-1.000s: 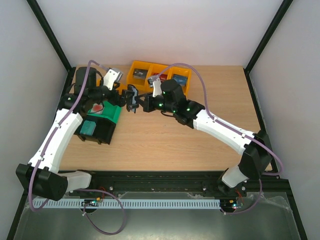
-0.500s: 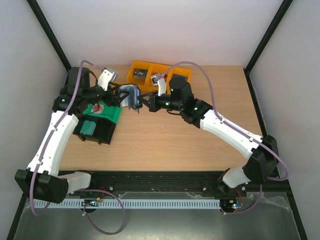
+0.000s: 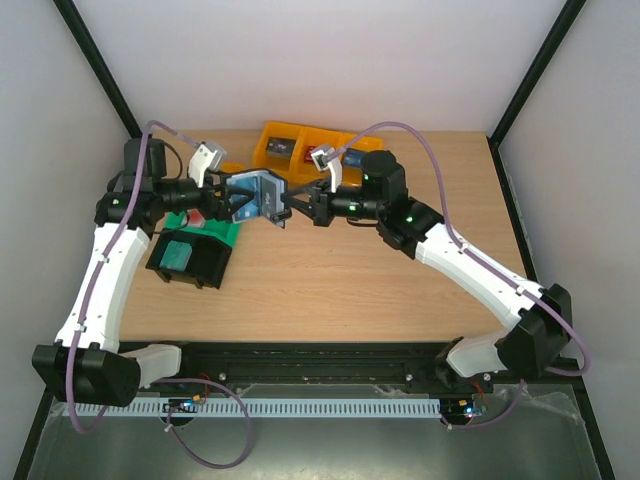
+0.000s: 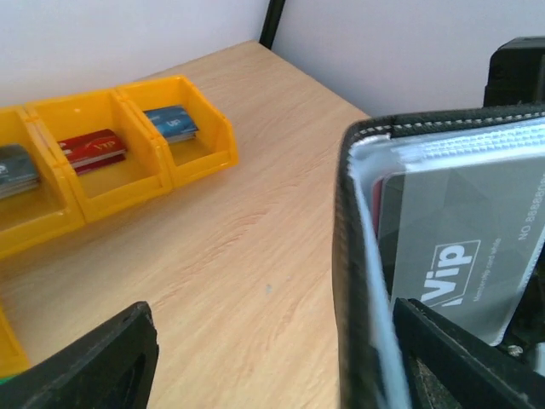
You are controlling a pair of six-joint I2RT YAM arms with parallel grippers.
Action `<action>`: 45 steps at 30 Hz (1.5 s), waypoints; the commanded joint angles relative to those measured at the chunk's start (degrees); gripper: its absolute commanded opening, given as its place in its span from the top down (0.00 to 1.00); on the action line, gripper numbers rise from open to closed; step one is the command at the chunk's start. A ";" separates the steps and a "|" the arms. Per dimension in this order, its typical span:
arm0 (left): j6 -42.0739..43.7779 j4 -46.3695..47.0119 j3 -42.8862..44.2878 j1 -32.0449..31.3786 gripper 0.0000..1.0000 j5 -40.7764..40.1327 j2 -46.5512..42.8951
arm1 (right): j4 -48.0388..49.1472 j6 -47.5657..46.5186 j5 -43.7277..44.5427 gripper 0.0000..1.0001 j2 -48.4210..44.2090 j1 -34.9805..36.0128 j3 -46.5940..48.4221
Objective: Take the credit cards out of the card holder
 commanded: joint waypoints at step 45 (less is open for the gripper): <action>7.97 -14.30 2.62 -3.47 0.98 13.11 -2.54 | 1.58 -13.46 -7.14 0.20 0.51 -1.70 -6.99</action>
